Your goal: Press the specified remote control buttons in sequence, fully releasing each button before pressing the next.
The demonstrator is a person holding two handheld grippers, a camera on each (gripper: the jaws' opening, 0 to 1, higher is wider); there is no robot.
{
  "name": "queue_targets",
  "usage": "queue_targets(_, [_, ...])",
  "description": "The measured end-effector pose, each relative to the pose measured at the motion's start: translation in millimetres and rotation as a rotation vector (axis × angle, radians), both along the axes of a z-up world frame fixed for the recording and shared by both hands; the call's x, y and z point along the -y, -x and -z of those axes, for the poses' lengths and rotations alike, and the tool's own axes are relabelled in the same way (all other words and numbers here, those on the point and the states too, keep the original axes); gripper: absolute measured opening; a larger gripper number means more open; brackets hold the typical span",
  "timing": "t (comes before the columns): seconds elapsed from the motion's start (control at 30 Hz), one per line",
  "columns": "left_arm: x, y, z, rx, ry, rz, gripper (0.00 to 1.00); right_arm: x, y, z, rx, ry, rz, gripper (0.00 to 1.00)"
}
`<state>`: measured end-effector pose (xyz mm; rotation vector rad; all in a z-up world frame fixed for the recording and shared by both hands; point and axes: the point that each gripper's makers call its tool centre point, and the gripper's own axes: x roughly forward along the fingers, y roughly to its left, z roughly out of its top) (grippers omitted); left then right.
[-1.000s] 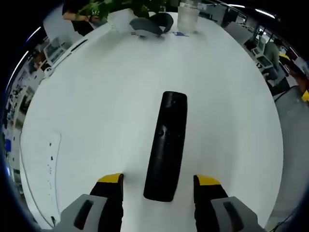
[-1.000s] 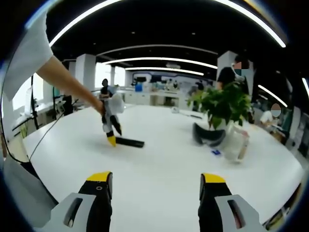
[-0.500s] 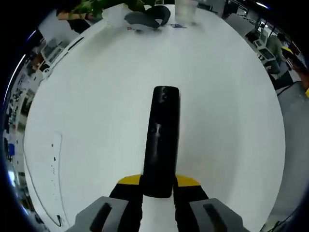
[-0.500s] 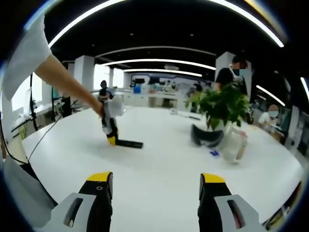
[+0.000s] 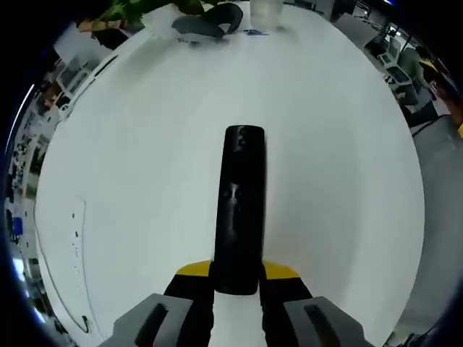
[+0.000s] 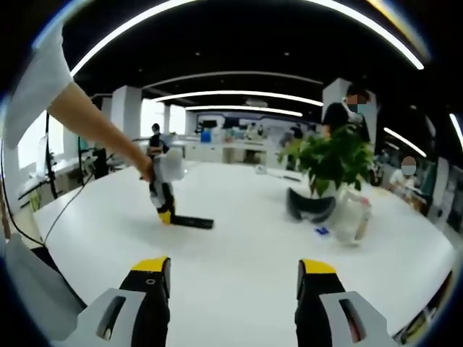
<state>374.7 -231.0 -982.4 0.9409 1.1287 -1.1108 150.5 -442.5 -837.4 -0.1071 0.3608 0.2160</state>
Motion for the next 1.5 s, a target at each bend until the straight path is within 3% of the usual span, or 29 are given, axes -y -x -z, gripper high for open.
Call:
queue_targets(0.33, [2, 27.0, 0.3, -0.004, -0.009, -0.004, 0.22, -3, 1, -2.8, 0.013, -0.011, -0.01, 0.68])
queue_targets(1.03, [7, 81.4, 0.4, -0.004, -0.036, -0.006, 0.23, -10, 3, -4.5, 0.005, -0.05, -0.041, 0.55])
queue_targets(1.4, [8, 98.9, 1.2, -0.002, -0.03, -0.02, 0.23, -15, 5, -2.0, -0.013, -0.058, -0.068, 0.44])
queue_targets(1.5, [9, 104.5, 1.1, -0.001, -0.028, -0.021, 0.23, -15, 5, -2.9, -0.007, -0.054, -0.07, 0.45])
